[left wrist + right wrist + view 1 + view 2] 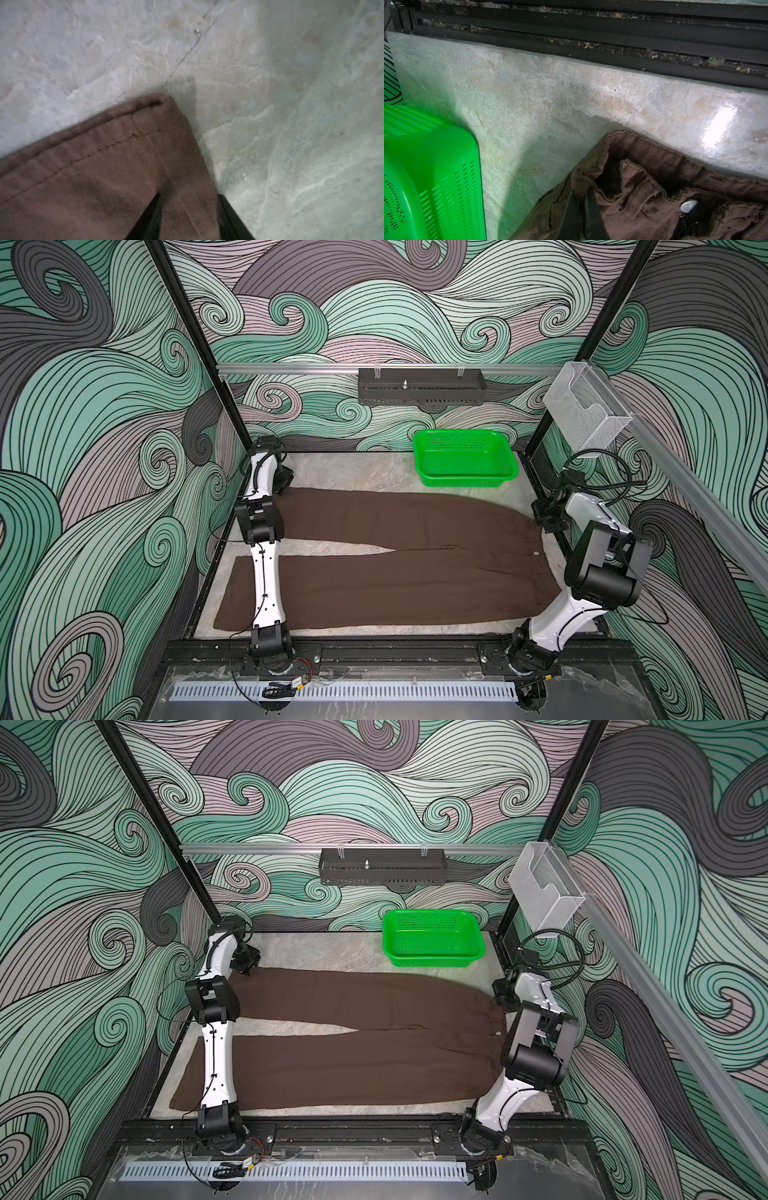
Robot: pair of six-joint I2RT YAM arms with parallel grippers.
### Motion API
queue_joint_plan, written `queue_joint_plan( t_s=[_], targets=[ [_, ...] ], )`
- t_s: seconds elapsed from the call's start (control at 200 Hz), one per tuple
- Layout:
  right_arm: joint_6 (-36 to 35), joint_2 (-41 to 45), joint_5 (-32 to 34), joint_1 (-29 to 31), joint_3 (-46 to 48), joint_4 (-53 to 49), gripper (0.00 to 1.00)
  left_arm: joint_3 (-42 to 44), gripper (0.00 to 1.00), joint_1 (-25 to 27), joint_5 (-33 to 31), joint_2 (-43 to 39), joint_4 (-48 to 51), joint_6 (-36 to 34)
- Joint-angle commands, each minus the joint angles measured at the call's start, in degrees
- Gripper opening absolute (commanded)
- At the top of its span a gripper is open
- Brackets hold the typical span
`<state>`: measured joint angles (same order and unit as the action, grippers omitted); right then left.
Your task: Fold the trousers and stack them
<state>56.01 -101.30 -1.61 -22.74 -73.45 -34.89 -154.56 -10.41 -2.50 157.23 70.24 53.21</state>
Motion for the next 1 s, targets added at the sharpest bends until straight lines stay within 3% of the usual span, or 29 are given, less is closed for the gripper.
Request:
queue_joint_plan(
  t_s=[0.0, 0.11, 0.26, 0.335, 0.625, 0.7, 0.756, 0.996],
  targets=[
    [0.5, 1.6, -0.5, -0.7, 0.5, 0.4, 0.00, -0.1, 0.44, 2.0, 2.7, 4.9, 4.2, 2.1],
    [0.8, 1.9, -1.3, -1.3, 0.8, 1.0, 0.00, 0.1, 0.39, 2.5, 2.2, 5.3, 5.5, 2.0],
    [1.4, 1.8, -2.4, -1.7, 1.4, 1.8, 0.00, 0.6, 0.10, 2.3, 1.0, 4.4, 6.7, 1.2],
    [1.5, 1.6, -2.9, -1.8, 1.6, 2.1, 0.00, 1.5, 0.00, 2.1, 0.2, 2.8, 6.2, 1.1],
    [1.2, 2.1, -3.8, -2.0, 1.3, 2.3, 0.00, 2.5, 0.00, -1.6, -2.4, -5.9, 0.9, 0.0],
    [1.3, 2.2, -3.8, -2.0, 1.6, 2.3, 0.00, 2.5, 0.35, -2.8, -0.2, -5.8, 0.4, 0.4],
    [1.5, 2.3, -3.6, -2.0, 1.6, 2.2, 0.00, 1.6, 0.68, -3.2, 1.0, -4.6, 0.7, 0.4],
    [1.7, 3.0, -2.5, -1.7, 1.6, 2.3, 0.00, -0.7, 0.69, -2.8, 4.3, 0.2, -0.2, 2.3]
  ],
)
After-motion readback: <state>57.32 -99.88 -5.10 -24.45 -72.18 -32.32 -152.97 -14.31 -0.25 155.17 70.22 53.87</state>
